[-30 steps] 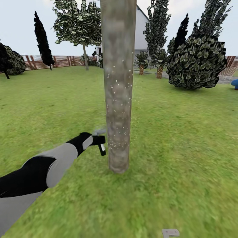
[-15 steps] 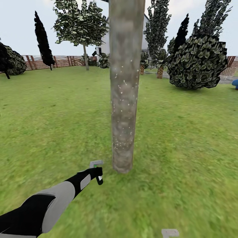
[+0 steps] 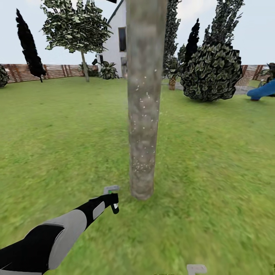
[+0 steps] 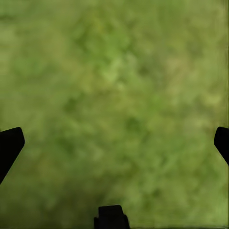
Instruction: In the garden, pick up the pesticide atomizer on the floor and spray pesticide onto both trees until each tree trunk is fully covered.
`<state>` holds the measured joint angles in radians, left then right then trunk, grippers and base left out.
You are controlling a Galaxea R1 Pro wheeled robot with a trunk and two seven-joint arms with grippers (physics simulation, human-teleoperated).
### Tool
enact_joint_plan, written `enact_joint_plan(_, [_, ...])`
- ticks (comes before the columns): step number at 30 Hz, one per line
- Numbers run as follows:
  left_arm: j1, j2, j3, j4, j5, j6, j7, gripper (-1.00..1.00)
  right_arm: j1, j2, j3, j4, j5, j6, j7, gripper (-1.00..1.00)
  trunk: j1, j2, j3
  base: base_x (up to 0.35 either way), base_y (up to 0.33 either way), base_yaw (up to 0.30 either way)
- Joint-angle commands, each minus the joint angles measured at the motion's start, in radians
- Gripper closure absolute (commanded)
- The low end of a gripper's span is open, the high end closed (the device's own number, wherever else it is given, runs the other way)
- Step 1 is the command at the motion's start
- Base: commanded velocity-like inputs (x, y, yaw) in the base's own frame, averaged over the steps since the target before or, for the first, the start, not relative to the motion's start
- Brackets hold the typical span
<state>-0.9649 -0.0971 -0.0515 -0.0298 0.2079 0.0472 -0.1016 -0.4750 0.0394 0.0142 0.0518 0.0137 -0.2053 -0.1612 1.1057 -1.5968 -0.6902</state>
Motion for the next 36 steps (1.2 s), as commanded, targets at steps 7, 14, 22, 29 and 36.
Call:
enact_joint_plan(7, [0.0, 0.001, -0.005, -0.002, 0.01, 0.005, -0.003, 1.0, -0.002, 0.0, 0.001, 0.005, 0.002, -0.007, -0.004, -1.0, 0.0, 0.0, -0.001, 0.0, 0.35, -0.297])
enact_joint_plan(14, [0.0, 0.001, -0.005, -0.002, 0.01, 0.005, -0.003, 1.0, -0.002, 0.0, 0.001, 0.005, 0.002, -0.008, -0.004, -1.0, 0.0, 0.0, -0.001, 0.0, 0.35, -0.297])
enact_joint_plan(22, [0.0, 0.002, -0.005, -0.002, 0.01, 0.005, -0.003, 1.0, -0.002, 0.0, 0.001, 0.005, 0.003, -0.008, -0.004, -1.0, 0.0, 0.0, -0.001, 0.0, 0.35, -0.288])
enact_joint_plan(29, [0.006, 0.001, -0.006, -0.002, 0.01, 0.005, -0.003, 1.0, -0.002, 0.001, 0.002, 0.005, 0.001, -0.009, -0.004, -1.0, 0.0, 0.0, -0.001, 0.0, 0.35, -0.083])
enact_joint_plan(36, [0.006, 0.0, -0.005, -0.002, 0.01, 0.005, -0.004, 1.0, 0.001, 0.004, -0.001, 0.005, 0.002, -0.09, -0.004, -1.0, 0.0, 0.0, -0.001, 0.0, 0.35, -0.042])
